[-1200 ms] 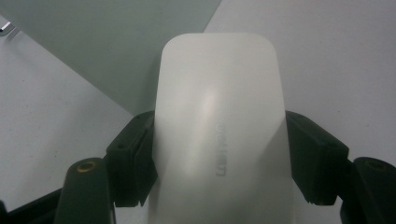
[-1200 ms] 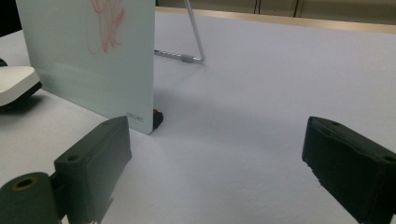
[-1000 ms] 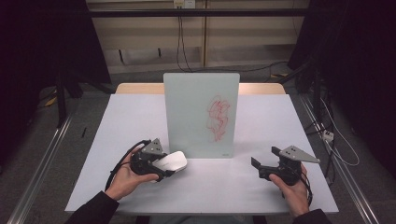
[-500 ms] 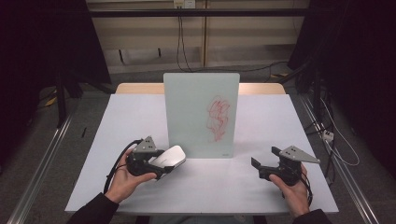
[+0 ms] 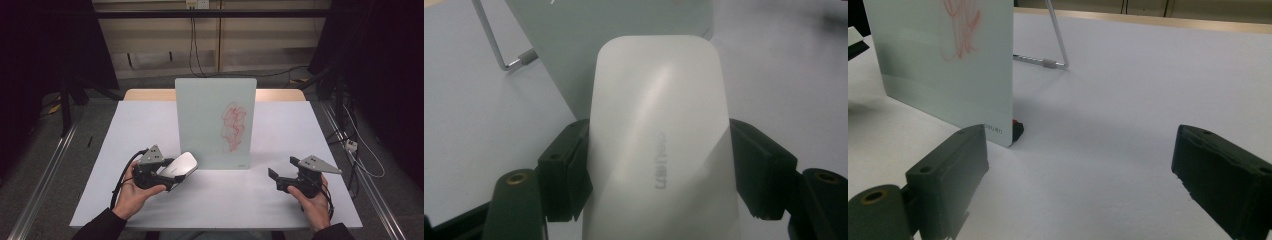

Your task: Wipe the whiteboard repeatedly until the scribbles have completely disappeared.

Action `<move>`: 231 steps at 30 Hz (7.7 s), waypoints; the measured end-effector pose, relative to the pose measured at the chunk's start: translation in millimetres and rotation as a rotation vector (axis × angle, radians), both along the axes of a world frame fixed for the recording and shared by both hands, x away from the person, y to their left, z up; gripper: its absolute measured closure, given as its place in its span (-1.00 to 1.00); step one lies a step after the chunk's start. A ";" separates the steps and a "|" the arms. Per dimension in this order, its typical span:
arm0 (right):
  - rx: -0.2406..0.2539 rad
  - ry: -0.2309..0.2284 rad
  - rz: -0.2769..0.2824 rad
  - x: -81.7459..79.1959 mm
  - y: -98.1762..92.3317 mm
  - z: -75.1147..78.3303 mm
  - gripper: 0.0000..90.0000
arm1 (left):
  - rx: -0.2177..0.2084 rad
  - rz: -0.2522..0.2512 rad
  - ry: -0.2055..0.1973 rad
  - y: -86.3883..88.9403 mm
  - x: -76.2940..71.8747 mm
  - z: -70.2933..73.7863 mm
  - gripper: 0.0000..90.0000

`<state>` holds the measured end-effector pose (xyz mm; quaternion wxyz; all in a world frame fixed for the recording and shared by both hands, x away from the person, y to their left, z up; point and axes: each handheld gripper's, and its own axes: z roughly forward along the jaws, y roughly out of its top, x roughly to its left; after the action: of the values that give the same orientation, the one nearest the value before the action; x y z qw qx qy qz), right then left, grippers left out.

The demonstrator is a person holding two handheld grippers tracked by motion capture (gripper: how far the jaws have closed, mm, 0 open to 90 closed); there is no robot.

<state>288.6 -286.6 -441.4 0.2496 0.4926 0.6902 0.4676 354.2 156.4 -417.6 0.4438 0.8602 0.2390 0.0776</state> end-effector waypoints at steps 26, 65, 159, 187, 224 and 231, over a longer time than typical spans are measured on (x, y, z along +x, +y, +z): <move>-0.004 -0.002 0.013 -1.4 -0.1 0.2 -0.83 | 0.011 0.011 -0.163 -28.6 -12.5 24.6 -0.31; 0.000 -0.002 0.017 -1.8 -0.2 0.3 -0.83 | 0.047 -0.006 -0.447 -67.8 1.1 62.8 -0.31; 0.012 0.000 0.032 -1.6 -0.6 0.1 -0.84 | 0.152 -0.099 -0.682 -145.9 39.4 81.1 -0.31; 0.010 -0.002 0.033 -2.2 -0.3 0.3 -0.83 | 0.174 -0.148 -0.680 -164.5 30.0 59.0 -0.31; 0.012 0.003 0.036 -2.2 -0.3 0.3 -0.83 | 0.192 -0.157 -0.694 -174.6 35.0 73.2 -0.31; 0.011 0.003 0.038 -2.1 0.3 0.3 -0.83 | 0.194 -0.179 -0.668 -174.1 26.7 52.5 -0.31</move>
<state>286.5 -286.3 -441.2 0.2370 0.4815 0.6971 0.4754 380.8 -17.6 -365.2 0.4189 0.8429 -0.0041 0.3377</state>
